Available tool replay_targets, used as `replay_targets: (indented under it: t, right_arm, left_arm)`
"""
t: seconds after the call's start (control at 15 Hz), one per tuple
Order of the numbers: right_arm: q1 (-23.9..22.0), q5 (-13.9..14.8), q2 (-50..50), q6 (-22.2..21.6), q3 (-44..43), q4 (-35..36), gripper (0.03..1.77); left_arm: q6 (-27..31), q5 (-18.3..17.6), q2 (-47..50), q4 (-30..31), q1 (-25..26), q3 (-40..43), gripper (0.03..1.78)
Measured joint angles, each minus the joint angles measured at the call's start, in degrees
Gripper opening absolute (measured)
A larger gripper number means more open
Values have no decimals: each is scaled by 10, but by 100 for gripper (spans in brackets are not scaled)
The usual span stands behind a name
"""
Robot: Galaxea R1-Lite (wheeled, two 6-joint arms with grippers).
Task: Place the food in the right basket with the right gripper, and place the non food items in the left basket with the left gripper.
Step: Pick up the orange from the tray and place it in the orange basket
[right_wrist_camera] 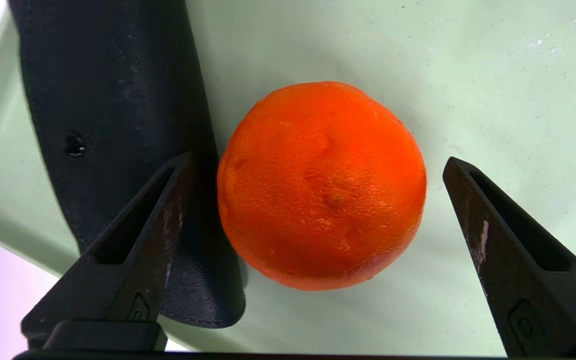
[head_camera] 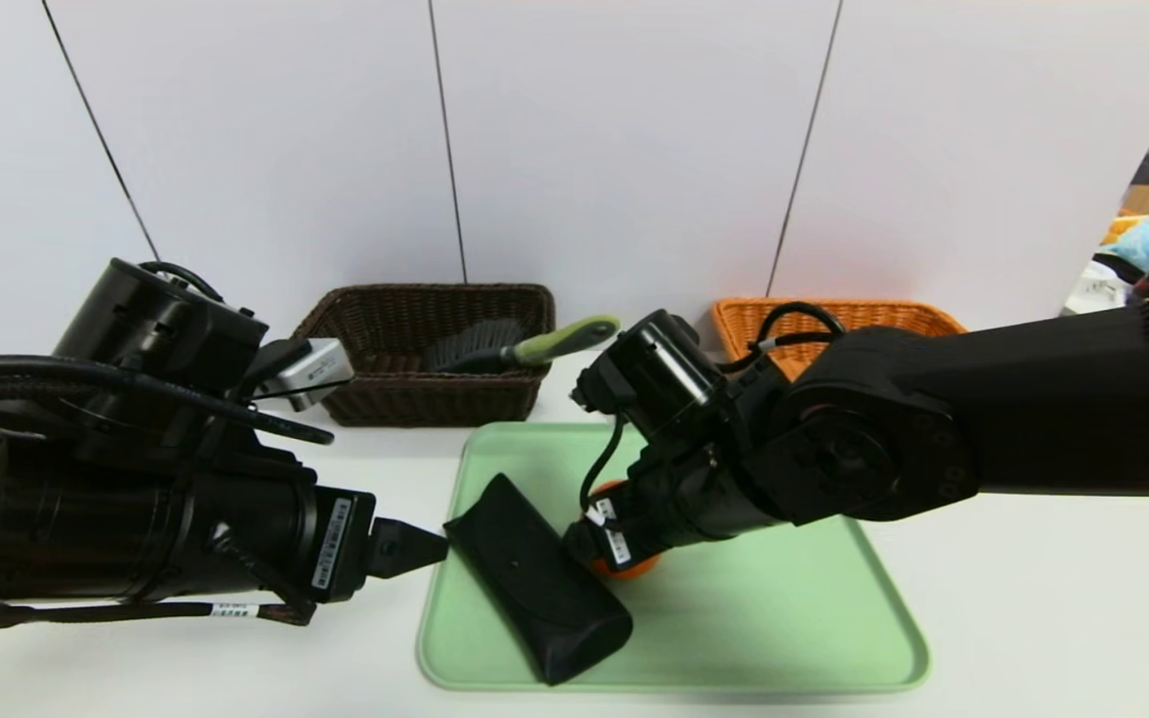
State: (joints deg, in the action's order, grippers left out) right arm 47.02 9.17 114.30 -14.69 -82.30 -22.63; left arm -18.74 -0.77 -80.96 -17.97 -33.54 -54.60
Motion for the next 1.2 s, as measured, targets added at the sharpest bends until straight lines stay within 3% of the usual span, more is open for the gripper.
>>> replay_targets:
  t: [0.67, 0.93, 1.2]
  right_arm:
    - [0, -1, 6, 0, 4, -2, 170]
    - [1, 3, 7, 2, 4, 0, 120]
    - [0, 6, 8, 2, 4, 3, 114]
  left_arm:
    - [-1, 1, 1, 0, 1, 0, 169]
    - [-1, 1, 1, 1, 1, 2, 169]
    - [-1, 2, 4, 0, 0, 3, 169]
